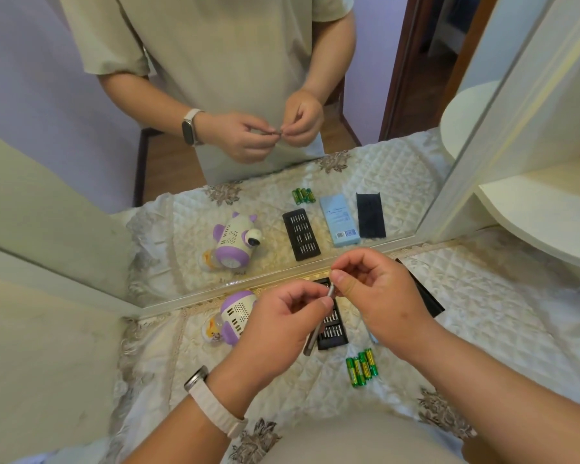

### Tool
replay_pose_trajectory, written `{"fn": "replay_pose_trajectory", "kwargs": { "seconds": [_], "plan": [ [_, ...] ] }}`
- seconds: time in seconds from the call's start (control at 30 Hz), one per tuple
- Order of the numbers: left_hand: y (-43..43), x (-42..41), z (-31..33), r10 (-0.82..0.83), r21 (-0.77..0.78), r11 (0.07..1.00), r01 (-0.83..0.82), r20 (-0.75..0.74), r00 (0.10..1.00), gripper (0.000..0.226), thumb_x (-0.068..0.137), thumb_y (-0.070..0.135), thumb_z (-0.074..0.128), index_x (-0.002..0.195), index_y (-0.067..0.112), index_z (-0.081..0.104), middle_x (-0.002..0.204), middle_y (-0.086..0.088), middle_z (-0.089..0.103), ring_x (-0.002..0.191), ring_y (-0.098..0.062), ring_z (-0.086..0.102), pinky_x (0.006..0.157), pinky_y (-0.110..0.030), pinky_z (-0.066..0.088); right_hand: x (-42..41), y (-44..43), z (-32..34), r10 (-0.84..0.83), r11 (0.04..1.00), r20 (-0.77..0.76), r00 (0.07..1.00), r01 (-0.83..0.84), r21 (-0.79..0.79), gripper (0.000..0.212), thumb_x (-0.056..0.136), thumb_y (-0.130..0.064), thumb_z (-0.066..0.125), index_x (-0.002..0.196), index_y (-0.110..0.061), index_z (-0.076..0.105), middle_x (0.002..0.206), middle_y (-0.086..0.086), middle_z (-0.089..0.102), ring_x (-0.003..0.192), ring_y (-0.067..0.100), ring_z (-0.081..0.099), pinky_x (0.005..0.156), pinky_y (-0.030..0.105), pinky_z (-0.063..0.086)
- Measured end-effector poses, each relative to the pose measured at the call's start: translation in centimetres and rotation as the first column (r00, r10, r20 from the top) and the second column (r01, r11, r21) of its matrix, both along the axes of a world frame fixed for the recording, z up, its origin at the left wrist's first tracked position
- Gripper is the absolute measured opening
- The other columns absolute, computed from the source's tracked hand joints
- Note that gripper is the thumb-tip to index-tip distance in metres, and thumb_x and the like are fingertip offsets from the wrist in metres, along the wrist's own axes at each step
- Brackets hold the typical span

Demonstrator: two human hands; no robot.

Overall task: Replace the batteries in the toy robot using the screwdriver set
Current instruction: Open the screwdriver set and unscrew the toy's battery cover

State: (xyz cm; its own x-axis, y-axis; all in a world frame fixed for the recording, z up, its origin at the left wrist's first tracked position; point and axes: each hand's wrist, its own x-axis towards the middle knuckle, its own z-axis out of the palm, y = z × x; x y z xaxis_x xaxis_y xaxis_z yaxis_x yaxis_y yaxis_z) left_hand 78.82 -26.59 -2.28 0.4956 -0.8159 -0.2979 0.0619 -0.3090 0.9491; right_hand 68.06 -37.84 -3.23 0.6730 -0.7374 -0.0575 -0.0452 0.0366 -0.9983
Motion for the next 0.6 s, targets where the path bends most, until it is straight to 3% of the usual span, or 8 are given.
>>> {"fn": "replay_pose_trajectory", "kwargs": {
  "seconds": [0.1, 0.17, 0.3, 0.47, 0.6],
  "plan": [
    [0.13, -0.23, -0.24, 0.001, 0.013, 1.0, -0.001, 0.011, 1.0, 0.014, 0.087, 0.017, 0.072, 0.081, 0.028, 0.079, 0.075, 0.0, 0.072, 0.068, -0.012, 0.063, 0.072, -0.037, 0.055, -0.13, 0.2, -0.26, -0.002, 1.0, 0.0, 1.0, 0.002, 0.016, 0.02, 0.085, 0.003, 0.067, 0.083, -0.017, 0.066, 0.072, -0.006, 0.067, 0.071, 0.009, 0.063, 0.071, 0.027, 0.055],
    [0.22, -0.3, -0.4, 0.003, 0.021, 1.0, -0.003, 0.017, 1.0, 0.016, 0.091, 0.011, 0.07, 0.084, 0.023, 0.077, 0.075, -0.002, 0.072, 0.067, -0.013, 0.064, 0.071, -0.035, 0.055, -0.27, 0.27, -0.4, 0.008, 0.999, -0.001, 1.0, -0.008, 0.046, 0.019, 0.084, 0.003, 0.068, 0.083, -0.017, 0.067, 0.073, -0.005, 0.068, 0.072, 0.009, 0.064, 0.071, 0.026, 0.054],
    [0.32, -0.18, -0.32, 0.01, 0.004, 1.0, -0.01, 0.007, 1.0, 0.015, 0.093, 0.005, 0.065, 0.088, 0.016, 0.074, 0.073, -0.001, 0.07, 0.063, -0.009, 0.064, 0.063, -0.023, 0.054, -0.52, 0.2, -0.47, 0.035, 0.993, 0.012, 0.999, -0.036, 0.114, 0.015, 0.082, 0.0, 0.07, 0.085, -0.015, 0.07, 0.076, -0.003, 0.071, 0.075, 0.01, 0.066, 0.074, 0.026, 0.054],
    [0.25, 0.05, -0.43, 0.058, -0.008, 0.998, -0.059, -0.034, 0.998, 0.017, 0.094, 0.004, 0.063, 0.089, 0.016, 0.074, 0.069, 0.006, 0.071, 0.064, -0.006, 0.064, 0.05, -0.012, 0.046, -0.82, 0.28, -0.65, 0.092, 0.985, 0.022, 0.996, -0.094, 0.147, 0.028, 0.084, 0.001, 0.068, 0.106, -0.016, 0.069, 0.091, 0.01, 0.069, 0.084, 0.016, 0.066, 0.081, 0.032, 0.056],
    [0.0, 0.33, -0.92, 0.154, -0.014, 0.988, -0.154, -0.031, 0.988, 0.01, 0.094, 0.008, 0.065, 0.095, 0.014, 0.073, 0.077, 0.002, 0.075, 0.071, -0.013, 0.067, 0.062, -0.021, 0.052, -0.77, 0.7, -0.98, 0.147, 0.962, -0.022, 0.989, -0.138, 0.234, 0.044, 0.088, -0.007, 0.065, 0.126, -0.025, 0.052, 0.098, 0.006, 0.064, 0.085, 0.017, 0.066, 0.078, 0.034, 0.058]
  ]
}}
